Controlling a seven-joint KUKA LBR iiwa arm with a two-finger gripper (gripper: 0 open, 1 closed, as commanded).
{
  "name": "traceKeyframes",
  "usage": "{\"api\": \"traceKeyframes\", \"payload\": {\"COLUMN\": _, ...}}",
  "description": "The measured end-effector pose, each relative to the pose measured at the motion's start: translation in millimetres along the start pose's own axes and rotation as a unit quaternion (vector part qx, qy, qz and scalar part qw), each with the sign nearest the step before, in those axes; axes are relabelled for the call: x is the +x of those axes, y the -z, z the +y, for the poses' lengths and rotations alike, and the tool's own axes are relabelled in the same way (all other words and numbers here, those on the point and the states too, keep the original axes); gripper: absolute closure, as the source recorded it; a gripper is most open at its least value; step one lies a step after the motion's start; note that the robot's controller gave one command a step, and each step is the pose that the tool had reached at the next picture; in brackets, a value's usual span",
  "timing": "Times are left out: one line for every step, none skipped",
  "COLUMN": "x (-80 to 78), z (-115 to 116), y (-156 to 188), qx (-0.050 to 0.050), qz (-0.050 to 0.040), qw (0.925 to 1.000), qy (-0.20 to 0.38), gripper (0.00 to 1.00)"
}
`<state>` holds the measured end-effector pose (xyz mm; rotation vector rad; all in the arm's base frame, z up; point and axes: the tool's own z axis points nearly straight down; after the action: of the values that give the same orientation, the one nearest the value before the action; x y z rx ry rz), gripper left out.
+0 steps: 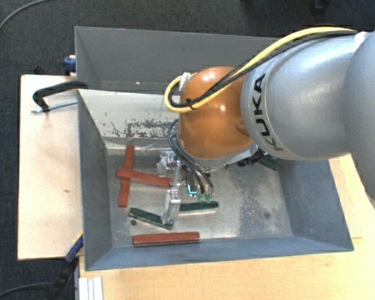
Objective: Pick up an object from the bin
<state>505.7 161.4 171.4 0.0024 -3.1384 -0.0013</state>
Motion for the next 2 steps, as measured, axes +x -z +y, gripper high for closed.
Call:
{"api": "traceKeyframes", "payload": {"x": -53.4, "z": 26.6, "y": -101.0, "qx": 0.0, "qz": -0.0062, "qw": 0.9989, "qy": 0.046, "gripper": 0.0}}
{"api": "traceKeyframes", "payload": {"x": -52.9, "z": 27.8, "y": -94.9, "qx": -0.001, "qz": -0.0029, "qw": 0.9989, "qy": 0.046, "gripper": 1.0}}
